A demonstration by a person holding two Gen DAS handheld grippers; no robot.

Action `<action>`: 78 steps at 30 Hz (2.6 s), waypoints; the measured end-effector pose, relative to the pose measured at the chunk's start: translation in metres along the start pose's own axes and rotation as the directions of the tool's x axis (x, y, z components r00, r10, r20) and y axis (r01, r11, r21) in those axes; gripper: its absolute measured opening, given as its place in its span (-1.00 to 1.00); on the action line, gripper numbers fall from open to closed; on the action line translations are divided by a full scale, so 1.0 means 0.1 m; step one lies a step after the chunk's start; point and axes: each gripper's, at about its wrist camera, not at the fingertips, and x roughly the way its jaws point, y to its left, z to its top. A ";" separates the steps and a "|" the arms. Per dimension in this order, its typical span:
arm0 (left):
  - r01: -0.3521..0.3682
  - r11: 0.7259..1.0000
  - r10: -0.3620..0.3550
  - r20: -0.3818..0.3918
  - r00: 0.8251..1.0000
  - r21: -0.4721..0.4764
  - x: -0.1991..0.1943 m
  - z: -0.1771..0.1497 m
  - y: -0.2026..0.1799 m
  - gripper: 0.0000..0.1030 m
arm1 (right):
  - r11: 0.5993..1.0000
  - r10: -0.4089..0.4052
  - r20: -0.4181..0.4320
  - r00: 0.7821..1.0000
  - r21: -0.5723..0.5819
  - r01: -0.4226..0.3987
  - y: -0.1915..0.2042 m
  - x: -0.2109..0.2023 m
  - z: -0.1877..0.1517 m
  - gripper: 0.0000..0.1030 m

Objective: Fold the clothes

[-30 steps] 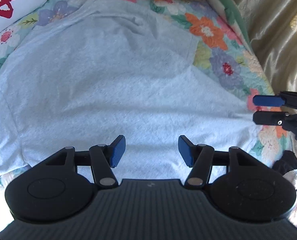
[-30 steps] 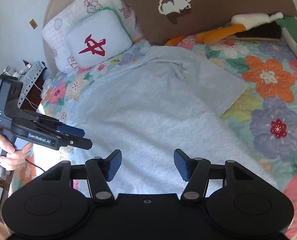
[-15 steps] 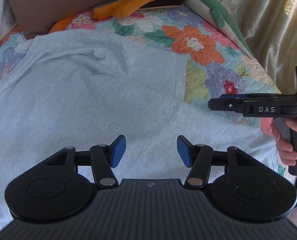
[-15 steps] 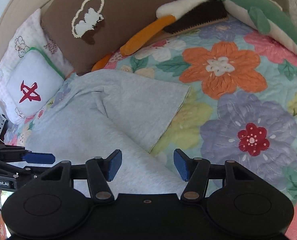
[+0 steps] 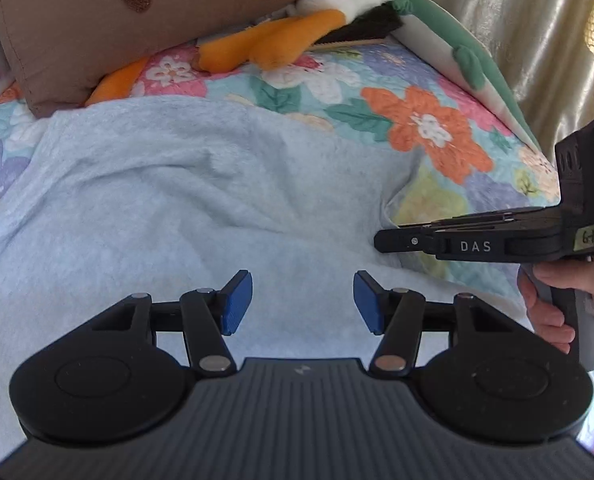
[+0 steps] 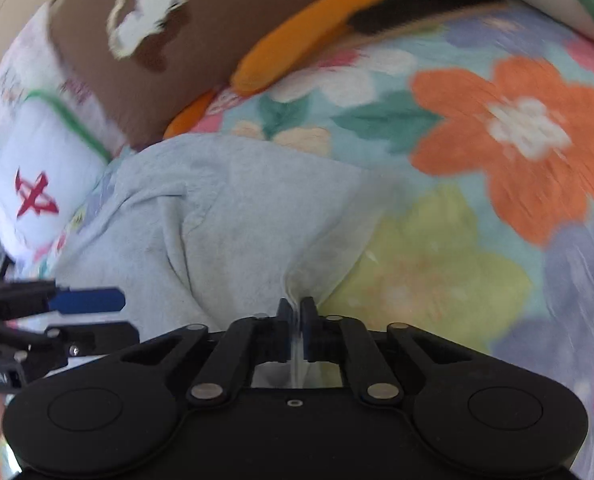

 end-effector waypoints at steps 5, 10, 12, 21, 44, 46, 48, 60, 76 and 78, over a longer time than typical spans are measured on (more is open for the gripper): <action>0.094 0.994 -0.091 0.043 0.995 -0.054 0.08 0.17 0.18 0.11 | 0.998 0.000 0.142 0.990 -0.060 0.008 0.05 -0.18 0.45 -0.87; 0.080 0.997 -0.079 0.090 0.993 -0.005 0.17 0.40 0.12 0.12 | 0.969 -0.090 0.295 0.951 -0.195 0.153 0.23 -0.47 0.94 -0.88; 0.077 0.997 -0.075 0.102 0.992 -0.018 0.23 0.48 0.12 0.12 | 0.940 -0.128 0.354 0.926 -0.255 0.227 0.31 -0.54 1.08 -0.89; 0.095 0.990 -0.087 0.076 0.993 -0.105 0.42 0.54 0.36 0.19 | 0.902 -0.347 0.219 0.912 -0.187 0.388 0.04 -0.03 1.24 -0.91; -0.188 0.934 0.246 0.168 0.954 -0.303 -0.63 -0.27 2.19 0.21 | 0.837 -0.115 0.051 0.992 -0.532 0.125 1.44 1.13 1.51 0.05; -0.203 0.933 0.262 0.172 0.950 -0.296 -0.72 -0.37 2.27 0.32 | 0.821 -0.094 0.010 0.996 -0.565 0.083 1.52 1.25 1.52 0.06; -0.204 0.929 0.264 0.168 0.950 -0.309 -0.77 -0.47 2.38 0.38 | 0.783 -0.094 -0.007 0.996 -0.618 0.070 1.61 1.38 1.49 0.11; -0.151 0.908 0.241 0.194 0.951 -0.390 -0.72 -0.73 2.63 -0.63 | 0.599 -0.135 0.185 0.974 -0.767 0.229 1.99 1.58 1.13 -0.95; -0.291 0.875 0.380 0.179 0.907 -0.387 -0.97 -0.77 2.26 -0.05 | 0.892 -0.085 0.264 0.961 -0.410 0.191 1.97 1.13 1.12 -0.13; -0.291 0.892 0.370 0.188 0.910 -0.344 -1.07 -0.82 2.04 -0.02 | 0.909 -0.042 0.274 0.961 -0.388 0.151 1.91 0.80 1.02 -0.03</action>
